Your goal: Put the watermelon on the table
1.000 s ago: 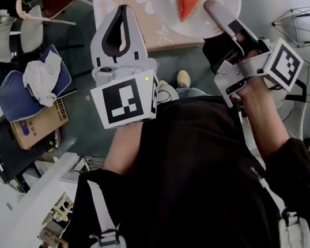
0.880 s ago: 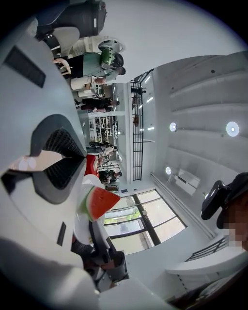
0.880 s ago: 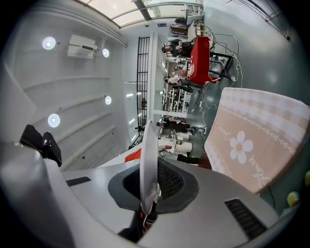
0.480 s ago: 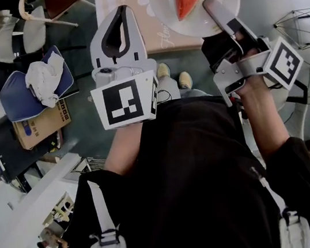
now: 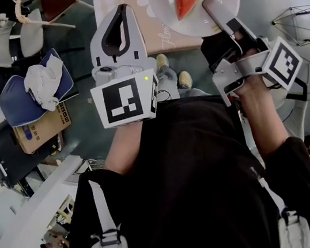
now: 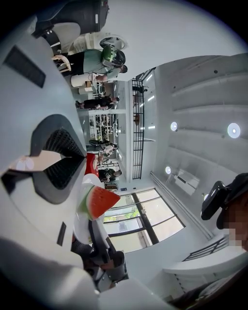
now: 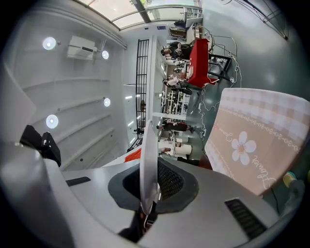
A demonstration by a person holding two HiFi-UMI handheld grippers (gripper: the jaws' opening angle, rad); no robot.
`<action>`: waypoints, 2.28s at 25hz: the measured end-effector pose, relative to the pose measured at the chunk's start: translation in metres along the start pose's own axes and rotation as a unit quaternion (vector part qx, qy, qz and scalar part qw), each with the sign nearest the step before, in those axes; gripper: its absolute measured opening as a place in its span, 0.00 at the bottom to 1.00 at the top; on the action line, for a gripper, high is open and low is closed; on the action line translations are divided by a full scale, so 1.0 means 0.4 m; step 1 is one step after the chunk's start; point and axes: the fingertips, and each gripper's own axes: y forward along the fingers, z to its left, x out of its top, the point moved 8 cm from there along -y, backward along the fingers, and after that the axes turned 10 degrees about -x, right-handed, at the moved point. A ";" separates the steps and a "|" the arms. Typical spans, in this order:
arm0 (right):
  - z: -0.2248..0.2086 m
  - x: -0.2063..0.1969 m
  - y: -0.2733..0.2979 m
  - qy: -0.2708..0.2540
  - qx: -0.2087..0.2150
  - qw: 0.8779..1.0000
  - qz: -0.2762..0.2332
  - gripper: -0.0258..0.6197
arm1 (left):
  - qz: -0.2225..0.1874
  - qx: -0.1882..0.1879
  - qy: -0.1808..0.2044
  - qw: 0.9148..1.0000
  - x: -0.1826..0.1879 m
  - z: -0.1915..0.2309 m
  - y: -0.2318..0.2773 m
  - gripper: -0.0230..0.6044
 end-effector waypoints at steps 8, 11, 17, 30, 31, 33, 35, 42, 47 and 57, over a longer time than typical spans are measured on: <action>0.019 -0.008 0.071 -0.001 -0.005 1.000 -0.006 0.07 | 0.007 -0.009 -0.005 1.000 0.002 0.076 0.031 0.05; 0.011 -0.016 0.142 0.000 -0.012 1.000 -0.008 0.07 | 0.008 -0.010 -0.012 1.000 -0.021 0.146 0.063 0.05; 0.015 -0.020 0.210 -0.005 -0.015 1.000 -0.018 0.07 | 0.000 -0.021 -0.018 1.000 -0.037 0.211 0.106 0.05; 0.015 0.006 0.357 -0.011 -0.035 0.999 -0.033 0.07 | -0.003 -0.041 -0.036 0.999 -0.059 0.346 0.218 0.05; 0.016 0.008 0.367 -0.011 -0.037 0.999 -0.035 0.07 | -0.007 -0.042 -0.042 0.998 -0.057 0.353 0.226 0.05; 0.016 0.012 0.383 -0.011 -0.038 0.998 -0.039 0.07 | -0.012 -0.045 -0.050 0.998 -0.057 0.365 0.242 0.05; 0.012 0.011 0.388 -0.010 -0.037 0.998 -0.043 0.07 | -0.015 -0.049 -0.051 0.997 -0.062 0.371 0.250 0.05; -0.001 0.011 0.393 -0.011 -0.039 0.997 -0.059 0.07 | -0.014 -0.065 -0.050 0.997 -0.082 0.380 0.271 0.05; -0.004 0.011 0.390 -0.014 -0.039 0.997 -0.063 0.07 | -0.016 -0.071 -0.049 0.996 -0.088 0.378 0.276 0.05; 0.006 0.004 0.414 -0.017 -0.040 0.997 -0.063 0.07 | -0.012 -0.068 -0.049 0.996 -0.090 0.411 0.269 0.05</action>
